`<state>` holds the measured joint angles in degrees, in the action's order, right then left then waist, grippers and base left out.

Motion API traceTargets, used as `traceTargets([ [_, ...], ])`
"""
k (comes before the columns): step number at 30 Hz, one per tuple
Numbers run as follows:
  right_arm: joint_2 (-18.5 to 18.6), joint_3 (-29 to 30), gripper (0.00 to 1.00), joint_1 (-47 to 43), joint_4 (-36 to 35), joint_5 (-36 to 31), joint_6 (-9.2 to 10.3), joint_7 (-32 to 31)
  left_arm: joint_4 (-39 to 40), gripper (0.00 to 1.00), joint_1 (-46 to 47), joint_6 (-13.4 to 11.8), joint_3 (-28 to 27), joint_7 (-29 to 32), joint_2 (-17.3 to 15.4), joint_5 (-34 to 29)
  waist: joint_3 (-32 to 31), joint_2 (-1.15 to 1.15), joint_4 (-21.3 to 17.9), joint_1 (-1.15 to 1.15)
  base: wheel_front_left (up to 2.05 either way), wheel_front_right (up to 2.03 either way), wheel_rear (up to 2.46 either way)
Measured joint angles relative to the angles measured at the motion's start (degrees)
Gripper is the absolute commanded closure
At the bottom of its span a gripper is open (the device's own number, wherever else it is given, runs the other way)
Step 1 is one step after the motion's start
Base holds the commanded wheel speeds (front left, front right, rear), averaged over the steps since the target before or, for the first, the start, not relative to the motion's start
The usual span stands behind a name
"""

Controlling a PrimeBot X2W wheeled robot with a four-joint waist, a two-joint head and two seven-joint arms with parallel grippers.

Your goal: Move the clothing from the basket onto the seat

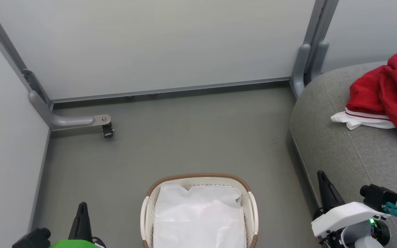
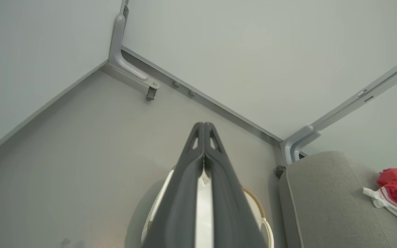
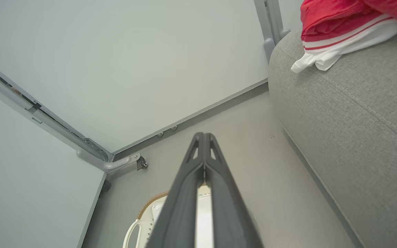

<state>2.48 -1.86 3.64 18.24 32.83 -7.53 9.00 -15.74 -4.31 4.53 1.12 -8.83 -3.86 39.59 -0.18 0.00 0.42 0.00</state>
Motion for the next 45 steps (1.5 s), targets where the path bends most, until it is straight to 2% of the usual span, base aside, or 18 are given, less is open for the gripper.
traceTargets([
  [25, 0.12, 2.94, 1.00, 0.59, -1.44, 21.27, 0.00, -5.47, 0.57, 1.00, 3.60, 1.01, -2.80, 5.35, 0.51, 18.67, 0.09, 0.00, -0.11, 0.00, 0.00, 0.00, 0.00],
  [45, 0.18, 4.66, 1.00, 1.17, -2.29, 33.79, 0.01, -8.62, 0.87, 1.00, 5.72, 1.55, -4.44, 8.78, 0.68, 29.75, 0.16, 0.00, -0.19, 0.00, 0.00, 0.00, 0.00],
])
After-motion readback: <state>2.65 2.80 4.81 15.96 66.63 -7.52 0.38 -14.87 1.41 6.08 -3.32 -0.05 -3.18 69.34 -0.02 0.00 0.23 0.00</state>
